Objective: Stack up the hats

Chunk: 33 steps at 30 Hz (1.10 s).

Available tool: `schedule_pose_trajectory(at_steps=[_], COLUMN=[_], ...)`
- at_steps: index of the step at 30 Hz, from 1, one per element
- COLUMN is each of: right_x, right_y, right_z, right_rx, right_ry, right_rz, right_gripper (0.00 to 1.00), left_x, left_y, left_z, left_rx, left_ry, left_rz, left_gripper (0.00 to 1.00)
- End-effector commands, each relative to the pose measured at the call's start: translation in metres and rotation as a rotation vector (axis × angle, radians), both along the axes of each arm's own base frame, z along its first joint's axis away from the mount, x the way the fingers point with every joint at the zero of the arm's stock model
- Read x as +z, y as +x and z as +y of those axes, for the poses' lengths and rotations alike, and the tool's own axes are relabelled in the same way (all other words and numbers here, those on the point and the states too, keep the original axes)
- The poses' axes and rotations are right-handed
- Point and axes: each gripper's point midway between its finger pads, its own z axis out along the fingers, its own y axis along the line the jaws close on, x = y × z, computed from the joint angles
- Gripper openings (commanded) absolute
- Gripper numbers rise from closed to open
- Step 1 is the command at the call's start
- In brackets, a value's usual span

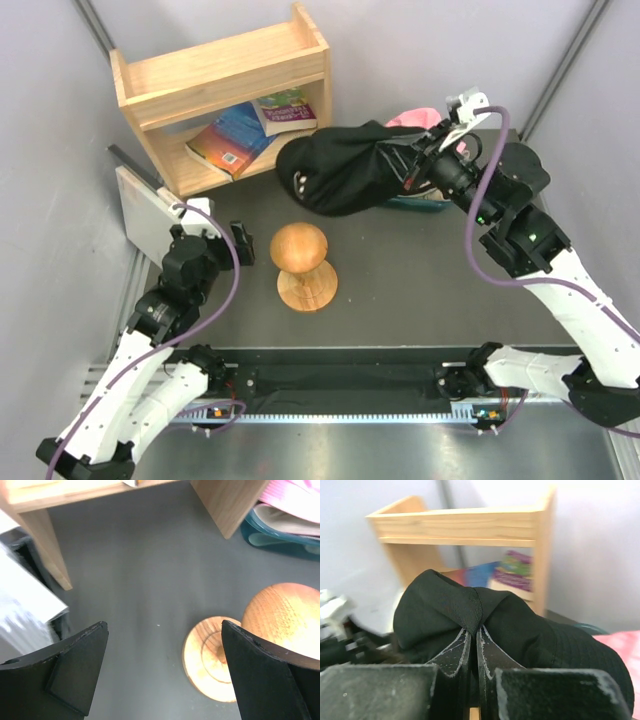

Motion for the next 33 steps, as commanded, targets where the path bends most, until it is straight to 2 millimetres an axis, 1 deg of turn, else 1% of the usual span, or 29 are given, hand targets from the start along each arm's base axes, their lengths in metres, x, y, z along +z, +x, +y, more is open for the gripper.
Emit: schedule_pose_trajectory(at_steps=[1,3,4,5,6,8,10,12,13,15,18,23,24,26,28,29,32,33], right_x=[0.014,0.011,0.002,0.000,-0.001,-0.015,-0.029,-0.036,-0.044,-0.054,-0.080,-0.105,-0.107,-0.117,-0.123,-0.132,-0.143,-0.151], right_y=[-0.049,-0.064,-0.069,-0.081,-0.086,-0.092,-0.094,-0.096,-0.093,-0.087,-0.073,-0.056,-0.053,-0.045,-0.038,-0.032,-0.023,-0.020], right_z=[0.031,0.042,0.048,0.056,0.058,0.068,0.073,0.077,0.078,0.079,0.083,0.094,0.095,0.101,0.105,0.108,0.111,0.110], right_rx=[0.268,0.344,0.375,0.430,0.445,0.471,0.483,0.488,0.481,0.452,0.398,0.360,0.354,0.334,0.316,0.304,0.272,0.258], right_ry=[0.097,0.122,0.123,0.139,0.149,0.150,0.141,0.133,0.130,0.125,0.080,0.038,0.036,0.013,-0.002,-0.018,-0.038,-0.048], right_rz=[0.028,0.074,0.096,0.117,0.121,0.160,0.200,0.218,0.231,0.244,0.283,0.303,0.302,0.311,0.316,0.332,0.346,0.356], right_gripper=[0.00,0.00,0.00,0.00,0.00,0.00,0.00,0.00,0.00,0.00,0.00,0.00,0.00,0.00,0.00,0.00,0.00,0.00], left_x=[0.023,0.034,0.040,0.044,0.048,0.055,0.057,0.056,0.055,0.055,0.052,0.047,0.046,0.045,0.043,0.043,0.041,0.040], left_y=[-0.003,-0.005,-0.008,-0.010,-0.012,-0.016,-0.019,-0.020,-0.021,-0.021,-0.020,-0.019,-0.018,-0.018,-0.017,-0.017,-0.016,-0.016], left_z=[0.022,0.032,0.037,0.044,0.048,0.053,0.057,0.060,0.061,0.061,0.059,0.059,0.059,0.058,0.058,0.058,0.057,0.059], left_rx=[0.103,0.149,0.171,0.207,0.221,0.244,0.257,0.270,0.273,0.275,0.269,0.271,0.269,0.267,0.267,0.267,0.266,0.273], left_ry=[-0.008,-0.021,-0.032,-0.037,-0.044,-0.065,-0.074,-0.070,-0.071,-0.070,-0.067,-0.061,-0.059,-0.058,-0.053,-0.052,-0.044,-0.038], left_rz=[-0.079,-0.119,-0.143,-0.162,-0.176,-0.210,-0.227,-0.228,-0.228,-0.227,-0.217,-0.206,-0.202,-0.199,-0.193,-0.192,-0.184,-0.180], left_gripper=[0.99,0.99,0.99,0.99,0.99,0.99,0.99,0.99,0.99,0.99,0.99,0.99,0.99,0.99,0.99,0.99,0.99,0.99])
